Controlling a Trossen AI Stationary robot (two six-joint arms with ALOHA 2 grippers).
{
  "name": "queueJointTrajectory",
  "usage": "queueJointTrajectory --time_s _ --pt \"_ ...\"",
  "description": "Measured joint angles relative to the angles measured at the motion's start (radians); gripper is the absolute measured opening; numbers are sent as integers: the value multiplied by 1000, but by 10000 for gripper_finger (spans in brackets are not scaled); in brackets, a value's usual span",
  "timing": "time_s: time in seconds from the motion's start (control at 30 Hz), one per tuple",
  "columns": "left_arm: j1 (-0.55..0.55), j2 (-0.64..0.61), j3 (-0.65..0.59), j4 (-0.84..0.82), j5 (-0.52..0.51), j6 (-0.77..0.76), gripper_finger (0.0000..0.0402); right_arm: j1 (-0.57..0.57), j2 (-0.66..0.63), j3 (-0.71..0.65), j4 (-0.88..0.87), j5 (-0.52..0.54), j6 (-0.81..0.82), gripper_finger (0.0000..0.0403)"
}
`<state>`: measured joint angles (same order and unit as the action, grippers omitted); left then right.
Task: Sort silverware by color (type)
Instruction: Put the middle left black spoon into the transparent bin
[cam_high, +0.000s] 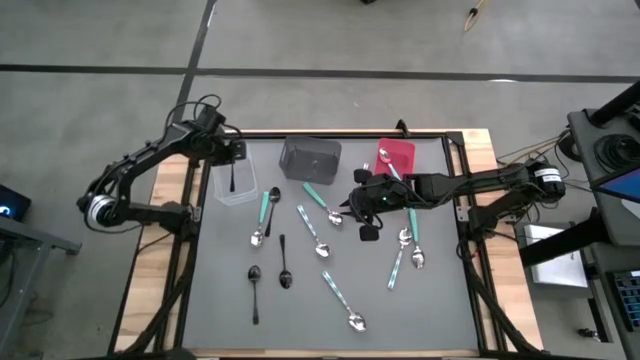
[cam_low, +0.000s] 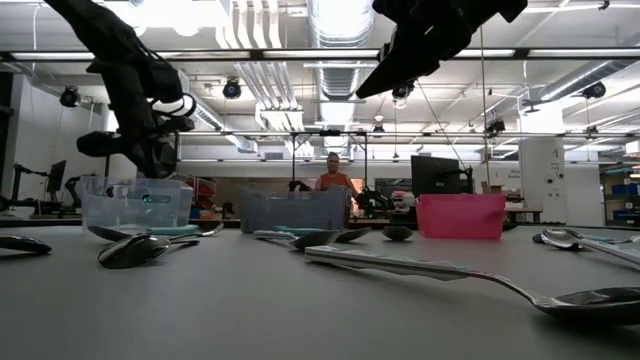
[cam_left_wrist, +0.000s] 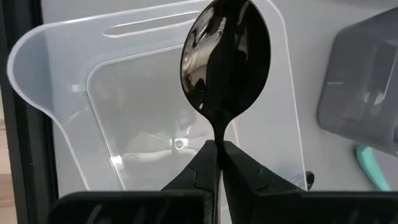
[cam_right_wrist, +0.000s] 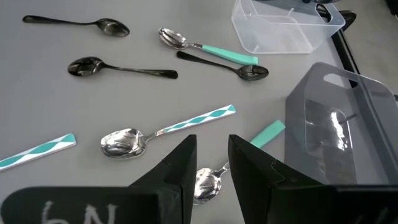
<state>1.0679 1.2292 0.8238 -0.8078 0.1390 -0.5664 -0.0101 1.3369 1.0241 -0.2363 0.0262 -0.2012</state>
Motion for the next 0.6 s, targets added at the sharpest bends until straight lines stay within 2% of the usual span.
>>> queueJointTrajectory --time_s 0.37,0.6 --pt "-18 46 -1 0 -4 29 0 -2 0 -7 -1 0 -1 84" --pt "-18 69 -1 -6 -52 56 0 -4 0 -7 0 0 -1 84"
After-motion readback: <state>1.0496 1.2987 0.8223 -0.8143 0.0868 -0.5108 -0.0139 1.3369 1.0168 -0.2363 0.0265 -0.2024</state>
